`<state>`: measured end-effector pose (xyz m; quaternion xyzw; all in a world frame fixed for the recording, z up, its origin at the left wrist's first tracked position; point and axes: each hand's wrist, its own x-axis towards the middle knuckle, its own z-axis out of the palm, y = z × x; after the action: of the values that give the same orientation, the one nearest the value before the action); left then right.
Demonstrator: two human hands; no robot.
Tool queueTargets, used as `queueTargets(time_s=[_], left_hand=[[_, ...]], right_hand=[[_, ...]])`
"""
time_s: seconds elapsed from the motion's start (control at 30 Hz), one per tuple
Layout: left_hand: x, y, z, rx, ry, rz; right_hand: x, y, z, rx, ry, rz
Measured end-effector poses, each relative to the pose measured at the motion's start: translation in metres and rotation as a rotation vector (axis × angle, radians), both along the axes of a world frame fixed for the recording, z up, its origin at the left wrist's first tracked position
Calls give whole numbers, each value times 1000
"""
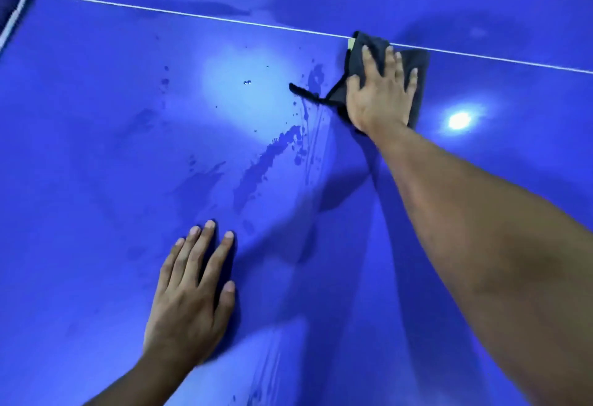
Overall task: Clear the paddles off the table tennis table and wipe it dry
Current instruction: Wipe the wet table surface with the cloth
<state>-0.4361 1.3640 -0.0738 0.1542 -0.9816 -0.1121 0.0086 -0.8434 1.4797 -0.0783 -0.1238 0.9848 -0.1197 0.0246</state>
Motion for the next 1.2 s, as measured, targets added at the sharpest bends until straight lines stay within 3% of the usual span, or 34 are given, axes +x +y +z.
queueTargets(time_s=[0.17, 0.4, 0.6, 0.87, 1.07, 1.2], left_hand=[[-1, 3, 0, 0, 3, 10], [-6, 5, -1, 13, 13, 11], [-5, 1, 1, 5, 18, 21], [1, -4, -4, 9, 29, -8], [4, -8, -5, 193, 124, 12], [11, -5, 1, 168, 114, -22]], right_hand=[[-54, -19, 0, 17, -21, 16], [-55, -23, 1, 14, -35, 45], [40, -32, -1, -17, -1, 186], [191, -13, -3, 5, 16, 163], [310, 18, -3, -10, 5, 153], [384, 32, 0, -21, 5, 138]])
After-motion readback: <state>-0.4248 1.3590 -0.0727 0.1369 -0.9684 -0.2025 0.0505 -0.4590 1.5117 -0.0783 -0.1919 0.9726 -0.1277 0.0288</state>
